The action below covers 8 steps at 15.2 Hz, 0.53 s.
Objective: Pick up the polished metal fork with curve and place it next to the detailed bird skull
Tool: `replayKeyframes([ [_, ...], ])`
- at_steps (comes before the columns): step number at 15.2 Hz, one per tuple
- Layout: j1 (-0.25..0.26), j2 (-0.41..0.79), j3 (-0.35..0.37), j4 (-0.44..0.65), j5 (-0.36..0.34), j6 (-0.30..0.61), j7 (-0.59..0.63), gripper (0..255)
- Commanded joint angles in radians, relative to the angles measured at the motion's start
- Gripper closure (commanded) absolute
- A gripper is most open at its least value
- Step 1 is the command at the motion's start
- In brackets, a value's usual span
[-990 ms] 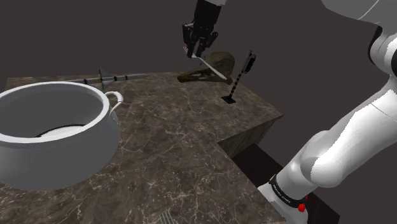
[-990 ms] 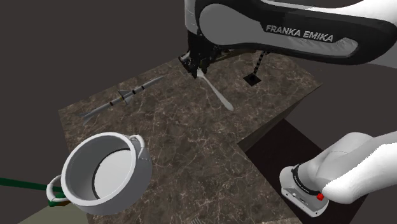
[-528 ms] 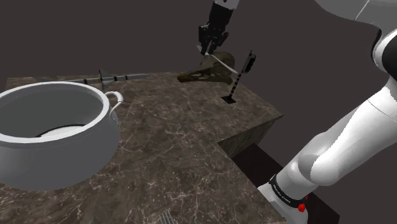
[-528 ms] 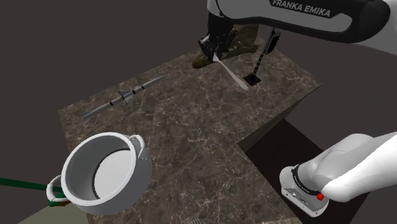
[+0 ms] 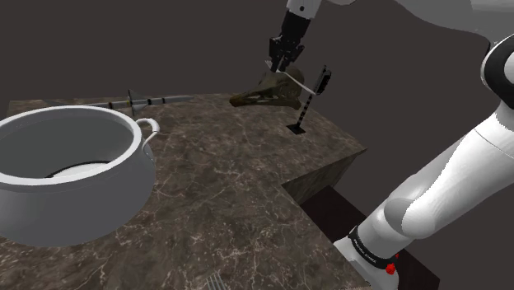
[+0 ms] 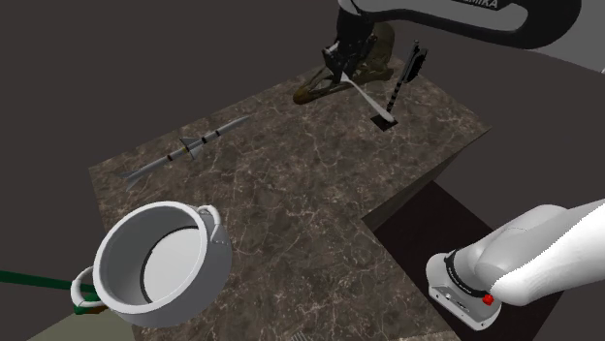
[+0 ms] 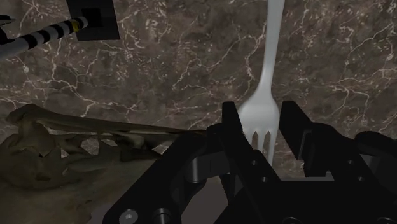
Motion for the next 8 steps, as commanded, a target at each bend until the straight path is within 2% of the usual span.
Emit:
replayKeyframes([
  [1, -0.001, -0.005, -0.001, -0.031, 0.001, 0.026, -0.003, 255],
  [8, 0.000, -0.012, -0.001, -0.133, 0.002, 0.121, -0.005, 255],
])
